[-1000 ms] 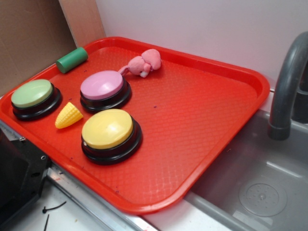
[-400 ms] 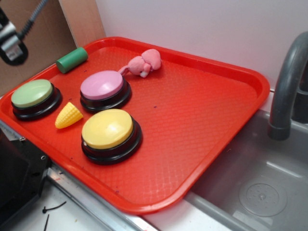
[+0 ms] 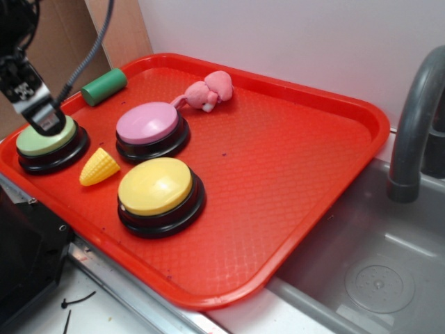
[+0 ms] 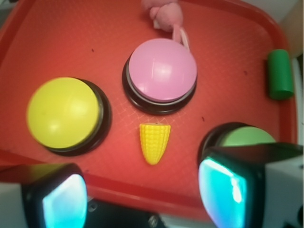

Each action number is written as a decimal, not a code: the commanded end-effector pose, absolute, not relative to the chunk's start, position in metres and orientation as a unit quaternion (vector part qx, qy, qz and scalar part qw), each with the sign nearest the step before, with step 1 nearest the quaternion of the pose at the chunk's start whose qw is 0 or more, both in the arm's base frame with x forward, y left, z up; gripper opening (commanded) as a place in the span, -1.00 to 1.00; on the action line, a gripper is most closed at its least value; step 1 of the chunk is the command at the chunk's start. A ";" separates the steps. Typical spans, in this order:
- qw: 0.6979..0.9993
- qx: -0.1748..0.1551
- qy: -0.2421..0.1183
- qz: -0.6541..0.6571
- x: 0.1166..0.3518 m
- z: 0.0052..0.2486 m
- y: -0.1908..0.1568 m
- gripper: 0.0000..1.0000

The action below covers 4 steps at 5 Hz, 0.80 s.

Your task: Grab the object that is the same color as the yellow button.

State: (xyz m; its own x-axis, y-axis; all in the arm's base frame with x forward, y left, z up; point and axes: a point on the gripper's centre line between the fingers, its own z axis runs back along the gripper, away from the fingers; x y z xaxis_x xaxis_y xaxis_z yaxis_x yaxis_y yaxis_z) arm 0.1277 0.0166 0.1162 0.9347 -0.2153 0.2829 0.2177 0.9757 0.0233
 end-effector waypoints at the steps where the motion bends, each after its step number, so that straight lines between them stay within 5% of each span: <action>1: 0.975 0.012 -0.169 -0.145 0.152 0.081 0.027 1.00; 4: 0.972 0.018 -0.164 -0.166 0.161 0.043 0.027 1.00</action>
